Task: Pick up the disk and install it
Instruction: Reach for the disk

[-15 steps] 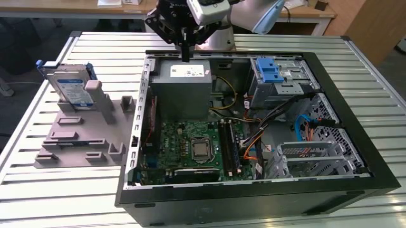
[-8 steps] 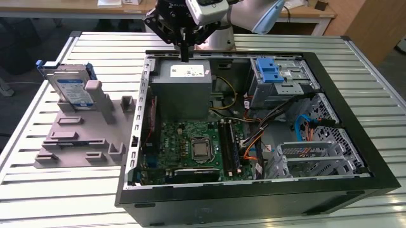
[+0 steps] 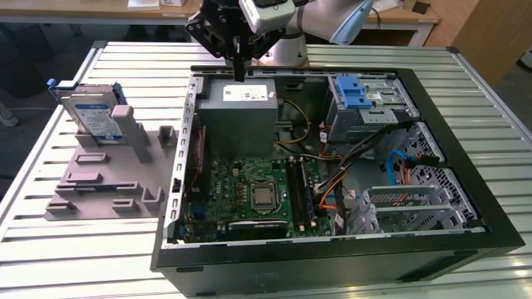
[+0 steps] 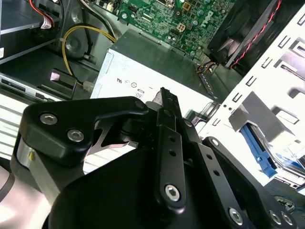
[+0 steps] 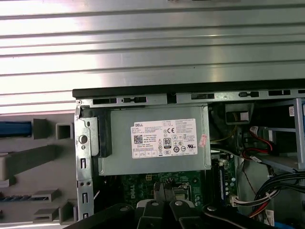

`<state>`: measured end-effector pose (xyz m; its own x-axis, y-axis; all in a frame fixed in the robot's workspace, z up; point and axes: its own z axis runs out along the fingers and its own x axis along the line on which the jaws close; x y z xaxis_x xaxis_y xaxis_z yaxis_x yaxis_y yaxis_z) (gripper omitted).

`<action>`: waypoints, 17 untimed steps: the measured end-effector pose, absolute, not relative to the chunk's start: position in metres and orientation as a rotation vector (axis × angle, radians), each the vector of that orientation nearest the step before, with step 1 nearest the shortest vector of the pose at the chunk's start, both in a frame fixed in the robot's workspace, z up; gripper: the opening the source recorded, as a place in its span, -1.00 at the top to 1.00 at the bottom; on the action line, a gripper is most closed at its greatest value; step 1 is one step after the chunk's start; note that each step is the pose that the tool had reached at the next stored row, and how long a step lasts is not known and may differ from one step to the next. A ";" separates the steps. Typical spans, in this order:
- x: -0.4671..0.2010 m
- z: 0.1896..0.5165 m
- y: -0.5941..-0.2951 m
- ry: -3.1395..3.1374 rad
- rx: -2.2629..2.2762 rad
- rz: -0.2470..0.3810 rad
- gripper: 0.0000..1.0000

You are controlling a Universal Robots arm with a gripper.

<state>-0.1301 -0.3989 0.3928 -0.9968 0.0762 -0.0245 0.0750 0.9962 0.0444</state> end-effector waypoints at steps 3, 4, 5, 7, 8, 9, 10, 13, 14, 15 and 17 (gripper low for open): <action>-0.131 0.393 -0.399 3.112 0.118 0.068 0.79; -0.132 0.393 -0.399 3.112 0.118 0.068 0.79; -0.132 0.393 -0.399 3.113 0.118 0.068 0.79; -0.133 0.393 -0.399 3.112 0.118 0.068 0.79; -0.133 0.392 -0.399 3.113 0.118 0.068 0.79; -0.134 0.392 -0.399 3.112 0.118 0.068 0.79; -0.134 0.392 -0.399 3.113 0.118 0.068 0.79; -0.135 0.392 -0.399 3.113 0.118 0.068 0.79; -0.136 0.392 -0.399 3.113 0.118 0.068 0.79; -0.136 0.392 -0.399 3.112 0.118 0.068 0.79; -0.137 0.392 -0.399 3.113 0.118 0.068 0.79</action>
